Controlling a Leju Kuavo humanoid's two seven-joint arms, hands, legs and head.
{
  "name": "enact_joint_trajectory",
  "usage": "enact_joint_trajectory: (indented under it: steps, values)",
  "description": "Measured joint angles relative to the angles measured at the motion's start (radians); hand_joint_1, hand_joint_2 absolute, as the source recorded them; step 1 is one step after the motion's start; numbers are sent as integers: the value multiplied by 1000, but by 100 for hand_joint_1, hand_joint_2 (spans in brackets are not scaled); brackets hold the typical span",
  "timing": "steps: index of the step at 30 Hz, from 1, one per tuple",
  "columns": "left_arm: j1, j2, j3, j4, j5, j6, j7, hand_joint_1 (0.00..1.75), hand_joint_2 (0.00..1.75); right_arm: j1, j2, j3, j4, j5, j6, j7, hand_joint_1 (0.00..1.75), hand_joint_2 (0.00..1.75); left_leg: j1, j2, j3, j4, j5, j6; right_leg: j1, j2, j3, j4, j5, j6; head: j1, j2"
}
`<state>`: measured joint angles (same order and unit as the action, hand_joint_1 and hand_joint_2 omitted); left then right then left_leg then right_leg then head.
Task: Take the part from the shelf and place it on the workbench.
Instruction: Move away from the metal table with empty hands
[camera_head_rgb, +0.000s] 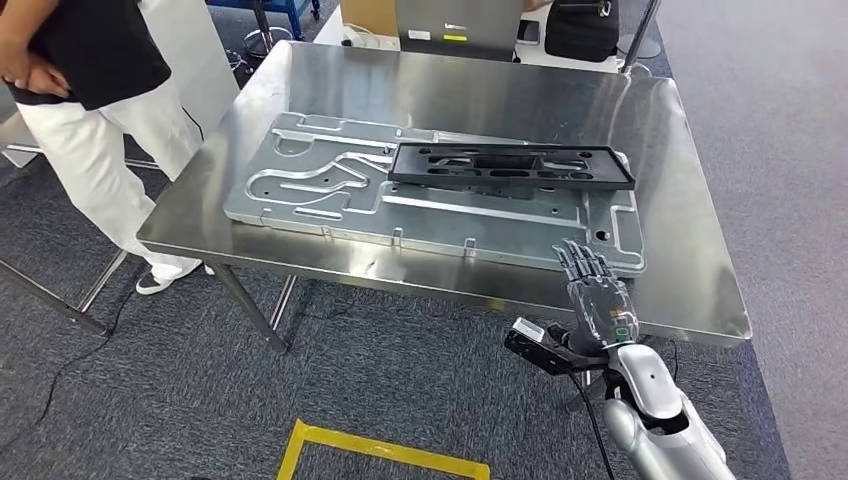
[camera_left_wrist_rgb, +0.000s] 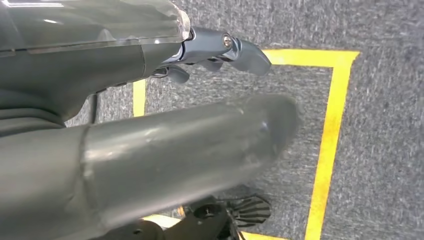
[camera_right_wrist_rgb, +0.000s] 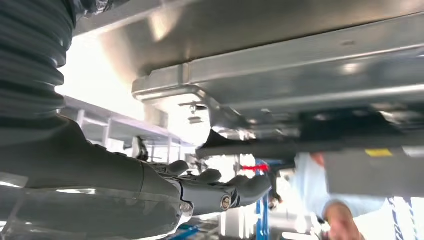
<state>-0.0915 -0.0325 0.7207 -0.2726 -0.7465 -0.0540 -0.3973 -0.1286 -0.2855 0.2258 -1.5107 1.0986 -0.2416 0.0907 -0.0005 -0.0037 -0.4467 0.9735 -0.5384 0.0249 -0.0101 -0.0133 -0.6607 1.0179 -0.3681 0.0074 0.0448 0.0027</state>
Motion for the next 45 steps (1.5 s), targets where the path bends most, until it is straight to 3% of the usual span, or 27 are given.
enact_joint_trajectory:
  steps: [1, 3, 5, 6, 7, 8, 10, 12, 14, 16, 17, 20, 21, 22, 23, 25, 26, 28, 29, 31, 33, 36, 37, 39, 42, 44, 45]
  values:
    - [3, -1, 0, 0, 0, 0, 0, 0, 0, 19, 6, 0, -8, 5, -15, -2, 0, 175, 1, 2, -9, -2, 12, 9, -1, 2, -6, 5, -12, 5, 0, 0]
    - [6, -2, 1, 1, 0, 1, 0, 0, 0, 59, 18, 0, -25, 12, -46, -7, 0, 175, 5, 7, -35, -6, 39, 27, -3, 7, -30, 64, -94, 12, 0, 0]
    - [9, -4, 3, 1, 0, 2, 0, 0, 0, 105, 38, 0, -47, 14, -78, -16, 0, 175, 3, 8, -66, -5, 64, 34, -4, 9, -57, 188, -197, 16, 0, 0]
    - [12, -4, 6, 1, 0, 3, -1, 0, 0, 128, 51, 0, -57, 9, -96, -22, 0, 175, 2, 8, -82, -2, 76, 34, -4, 9, -62, 245, -216, 17, 0, 0]
    - [15, -6, 9, 1, 1, 4, -2, 0, 0, 156, 67, 0, -68, -1, -117, -28, 0, 131, 2, 9, -101, 2, 87, 33, -4, 9, -57, 285, -214, 18, 0, 0]
    - [19, -7, 13, 1, 2, 5, -4, 0, 0, 184, 83, 0, -77, -14, -139, -35, 0, 87, 2, 9, -119, 8, 96, 30, -4, 9, -37, 291, -189, 18, 0, 0]
    - [26, -11, 23, 1, 5, 8, -8, 0, 0, 241, 119, 0, -90, -50, -183, -43, 0, 0, 3, 10, -150, 23, 109, 24, -5, 9, 53, 201, -141, 14, 0, 0]
    - [33, -15, 33, 1, 10, 11, -12, 0, 0, 296, 157, 0, -94, -108, -227, -57, 0, 0, 0, 9, -171, 40, 119, 14, -1, 8, 158, 56, -159, 5, 0, 0]
    - [39, -18, 47, 1, 16, 14, -19, 0, 0, 348, 189, -4, -88, -193, -270, -85, 0, 0, 0, 10, -178, 46, 132, 0, 6, 9, 200, -17, -187, -6, 0, 0]
    - [46, -20, 64, 1, 19, 17, -26, 0, 0, 396, 219, -17, -67, -287, -295, -127, 0, 0, 3, 10, -182, 48, 133, -13, 5, 7, 191, -26, -174, -21, 0, 0]
    - [51, -22, 73, 1, 19, 18, -30, 0, 0, 416, 236, -30, -50, -333, -297, -153, 0, 0, 4, 9, -188, 63, 110, -18, 3, 5, 181, -28, -162, -31, 0, 0]
    - [62, -24, 104, 1, 15, 23, -38, 0, 0, 463, 298, -95, 15, -424, -269, -234, 0, 0, 10, 8, -222, 205, -43, -31, 3, 3, 137, -28, -125, -47, 0, 0]
    - [63, -25, 114, 1, 13, 23, -40, 0, 0, 475, 322, -124, 42, -432, -255, -258, 0, 0, 11, 8, -229, 264, -75, -34, 4, 2, 119, -26, -112, -46, 0, 0]
    - [64, -25, 126, 1, 9, 24, -41, 0, 0, 484, 351, -162, 76, -429, -233, -279, 0, 0, 12, 8, -227, 306, -78, -37, 5, 1, 100, -23, -100, -45, 0, 0]
    - [66, -26, 138, 1, 5, 25, -42, 0, 0, 490, 384, -209, 111, -421, -206, -296, 0, 0, 12, 8, -210, 322, -56, -37, 6, 0, 81, -18, -88, -44, 0, 0]
    - [68, -28, 163, 1, -3, 27, -43, 0, 0, 497, 453, -320, 180, -404, -159, -306, 0, 0, 12, 7, -128, 252, 4, -32, 7, 0, 45, -6, -67, -39, 0, 0]
    - [68, -29, 174, 1, -6, 28, -44, 0, 0, 500, 484, -371, 208, -408, -148, -291, 0, 0, 11, 4, -64, 174, 9, -27, 8, 0, 33, 0, -59, -36, 0, 0]
    - [66, -30, 193, 0, -13, 30, -50, 0, 0, 503, 531, -444, 263, -445, -146, -229, 0, 0, 7, 0, 36, 26, -25, -15, 10, -2, 21, 8, -44, -26, 0, 0]
    - [66, -32, 201, 0, -18, 31, -54, 0, 0, 502, 549, -471, 296, -470, -146, -196, 0, 0, 4, -2, 58, -15, -40, -9, 10, -4, 19, 7, -35, -20, 0, 0]
    - [68, -37, 216, -1, -30, 34, -56, 0, 0, 493, 574, -515, 371, -500, -140, -153, 0, 0, 3, -1, 53, -31, -30, 5, 6, -6, 16, 2, -20, -7, 0, 0]
    - [70, -43, 228, -4, -45, 36, -52, 0, 0, 472, 591, -569, 464, -495, -118, -118, 0, 0, 5, -1, 33, -36, -5, 19, 3, 0, -2, 43, -63, 4, 0, 0]
    - [71, -54, 241, -9, -68, 41, -44, 0, 0, 440, 608, -656, 596, -462, -50, -42, 0, 0, 3, -6, -10, -33, 28, 27, 0, 8, -53, 221, -200, 12, 0, 0]
    - [73, -59, 246, -9, -77, 46, -40, 0, 0, 436, 610, -681, 624, -447, -9, -13, 0, 0, 1, -10, -24, -29, 36, 26, 0, 8, -53, 260, -222, 13, 0, 0]
    - [77, -71, 256, -10, -94, 61, -32, 0, 0, 434, 614, -732, 659, -424, 81, 49, 0, 0, 1, -22, -49, -15, 48, 23, 0, 12, 8, 223, -211, 11, 0, 0]
    - [78, -87, 266, -10, -112, 79, -16, 0, 0, 436, 620, -788, 688, -439, 150, 108, 0, 0, 0, -46, -79, 10, 57, 13, 0, 66, 152, 21, -168, -1, 0, 0]
    - [78, -94, 274, -11, -125, 90, -3, 0, 0, 438, 624, -799, 699, -476, 160, 127, 0, 0, 1, -59, -95, 19, 64, 2, 4, 85, 174, -24, -168, -11, 0, 0]
    - [79, -96, 279, -12, -130, 94, 2, 0, 0, 441, 626, -799, 701, -494, 160, 131, 0, 0, 2, -68, -100, 20, 68, -5, 4, 72, 171, -24, -163, -15, 0, 0]
